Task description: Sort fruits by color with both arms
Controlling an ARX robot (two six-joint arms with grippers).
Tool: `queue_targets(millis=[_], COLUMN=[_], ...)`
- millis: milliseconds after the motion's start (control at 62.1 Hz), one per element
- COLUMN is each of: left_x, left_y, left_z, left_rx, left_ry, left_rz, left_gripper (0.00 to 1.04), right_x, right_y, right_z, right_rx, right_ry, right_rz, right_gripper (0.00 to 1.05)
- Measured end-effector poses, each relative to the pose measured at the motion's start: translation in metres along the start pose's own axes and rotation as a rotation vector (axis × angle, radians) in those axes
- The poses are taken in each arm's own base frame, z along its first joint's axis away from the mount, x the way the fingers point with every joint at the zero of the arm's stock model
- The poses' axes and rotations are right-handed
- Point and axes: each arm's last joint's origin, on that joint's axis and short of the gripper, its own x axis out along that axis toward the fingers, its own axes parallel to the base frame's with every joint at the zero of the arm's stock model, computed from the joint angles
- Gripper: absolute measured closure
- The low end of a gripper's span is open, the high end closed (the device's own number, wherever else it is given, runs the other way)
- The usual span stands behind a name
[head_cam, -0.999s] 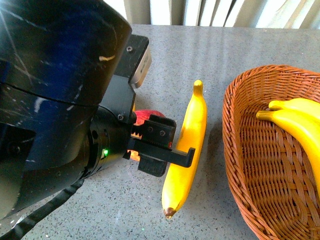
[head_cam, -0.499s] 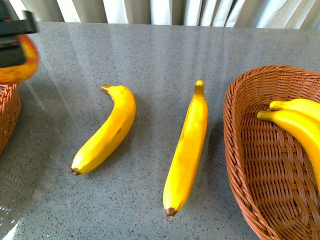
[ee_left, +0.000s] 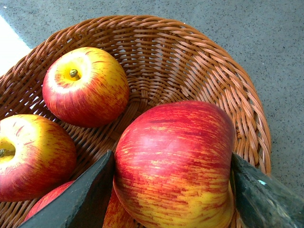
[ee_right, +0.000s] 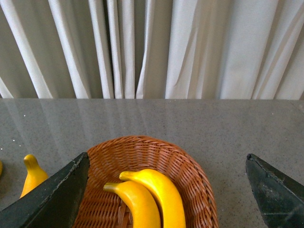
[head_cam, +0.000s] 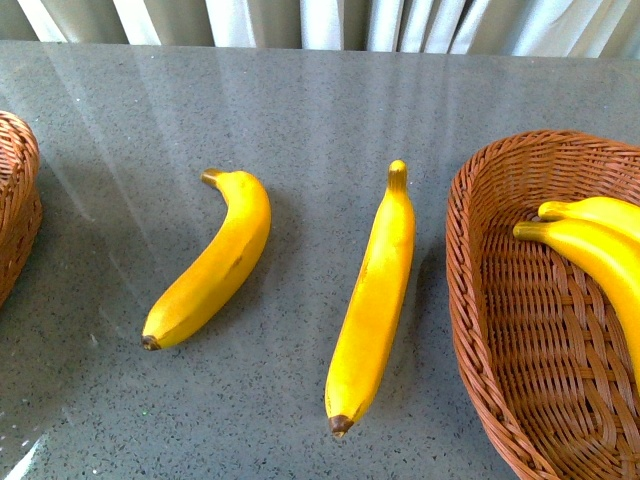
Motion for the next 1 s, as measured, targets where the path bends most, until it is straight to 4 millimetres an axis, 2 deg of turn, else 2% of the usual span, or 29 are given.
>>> queue_targets(millis=[145, 274, 435, 548, 628, 677, 805, 999], left_x=[-0.002, -0.015, -0.046, -0.067, -0.075, -0.085, -0.097, -0.104], left_y=[0.000, 0.000, 0.002, 0.015, 0.026, 0.035, 0.045, 0.054], left_z=[-0.001, 0.003, 0.019, 0.027, 0.019, 0.004, -0.010, -0.025], left_rx=[0.003, -0.009, -0.048, -0.031, 0.050, 0.152, 0.226, 0.258], left_ry=[-0.005, -0.035, -0.136, -0.218, -0.373, -0.509, -0.596, -0.597], left_rz=[-0.002, -0.043, -0.154, -0.185, -0.370, -0.467, -0.469, -0.464], left_gripper=[0.08, 0.09, 0.09, 0.10, 0.22, 0.34, 0.57, 0.91], right_x=[0.000, 0.000, 0.000, 0.000, 0.000, 0.000, 0.000, 0.000], right_y=[0.000, 0.000, 0.000, 0.000, 0.000, 0.000, 0.000, 0.000], right_z=[0.000, 0.000, 0.000, 0.000, 0.000, 0.000, 0.000, 0.000], right_rx=[0.000, 0.000, 0.000, 0.000, 0.000, 0.000, 0.000, 0.000], right_ry=[0.000, 0.000, 0.000, 0.000, 0.000, 0.000, 0.000, 0.000], right_rz=[0.000, 0.000, 0.000, 0.000, -0.001, 0.000, 0.001, 0.002], right_gripper=[0.09, 0.09, 0.09, 0.09, 0.09, 0.09, 0.09, 0.09])
